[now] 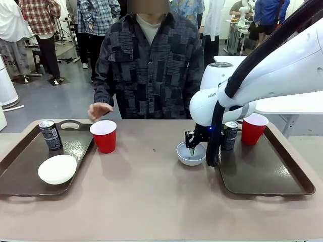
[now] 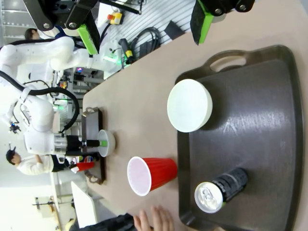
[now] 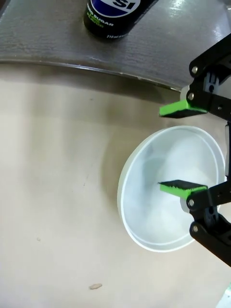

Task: Prepare tableware on both trays.
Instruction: Pick up a Picnic Bowl from the table and place it on a Handle tray.

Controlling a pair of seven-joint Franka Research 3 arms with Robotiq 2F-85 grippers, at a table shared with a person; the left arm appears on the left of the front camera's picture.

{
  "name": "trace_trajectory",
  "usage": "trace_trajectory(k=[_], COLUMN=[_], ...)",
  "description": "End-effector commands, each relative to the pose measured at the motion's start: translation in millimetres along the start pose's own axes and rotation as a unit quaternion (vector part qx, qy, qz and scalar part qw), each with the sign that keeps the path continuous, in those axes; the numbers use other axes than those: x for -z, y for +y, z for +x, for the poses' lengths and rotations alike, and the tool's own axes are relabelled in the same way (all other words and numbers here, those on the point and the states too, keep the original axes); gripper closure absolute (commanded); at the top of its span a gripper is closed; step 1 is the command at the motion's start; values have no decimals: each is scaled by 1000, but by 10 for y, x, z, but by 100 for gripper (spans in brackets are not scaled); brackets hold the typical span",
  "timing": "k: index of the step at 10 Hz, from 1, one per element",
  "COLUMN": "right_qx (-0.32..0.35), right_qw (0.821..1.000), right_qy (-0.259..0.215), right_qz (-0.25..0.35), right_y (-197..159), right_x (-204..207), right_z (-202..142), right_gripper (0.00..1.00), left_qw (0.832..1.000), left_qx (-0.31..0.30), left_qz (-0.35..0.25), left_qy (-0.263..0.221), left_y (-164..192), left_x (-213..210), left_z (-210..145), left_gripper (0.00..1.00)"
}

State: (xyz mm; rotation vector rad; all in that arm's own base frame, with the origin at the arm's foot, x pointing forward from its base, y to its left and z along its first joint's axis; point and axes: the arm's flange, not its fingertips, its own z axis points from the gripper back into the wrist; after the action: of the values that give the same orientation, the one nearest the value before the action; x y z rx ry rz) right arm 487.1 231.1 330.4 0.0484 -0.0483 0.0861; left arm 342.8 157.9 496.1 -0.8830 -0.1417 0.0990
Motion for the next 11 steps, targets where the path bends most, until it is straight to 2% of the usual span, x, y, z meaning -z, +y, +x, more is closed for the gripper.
trace_trajectory(k=[1, 2, 7, 8, 9, 10, 11], right_qx=[-9, -16, -26, -50, -65, -87, -91], right_qw=[1000, 1000, 999, 998, 997, 996, 995], right_qy=[0, 2, -10, -11, 9, 28, 21], right_qz=[-15, -16, -17, -30, -27, 3, 23], right_y=[45, 45, 68, 79, 86, 58, -17], right_x=[-2, -14, -242, -358, -524, -755, -974], right_z=[50, 42, -109, -220, -385, -564, -715], right_gripper=[78, 100, 100, 100, 100, 100, 100], left_qw=[1000, 1000, 1000, 1000, 1000, 1000, 1000], left_qx=[8, 8, 8, 8, 8, 8, 8], left_qz=[-11, -11, -11, -11, -11, -11, -11], left_qy=[-3, -3, -3, -3, -3, -3, -3], left_y=[1, 1, 1, 1, 1, 1, 1], left_x=[-20, -20, -20, -20, -20, -20, -20], left_z=[6, 6, 6, 6, 6, 6, 6], left_gripper=[0, 0, 0, 0, 0, 0, 0])
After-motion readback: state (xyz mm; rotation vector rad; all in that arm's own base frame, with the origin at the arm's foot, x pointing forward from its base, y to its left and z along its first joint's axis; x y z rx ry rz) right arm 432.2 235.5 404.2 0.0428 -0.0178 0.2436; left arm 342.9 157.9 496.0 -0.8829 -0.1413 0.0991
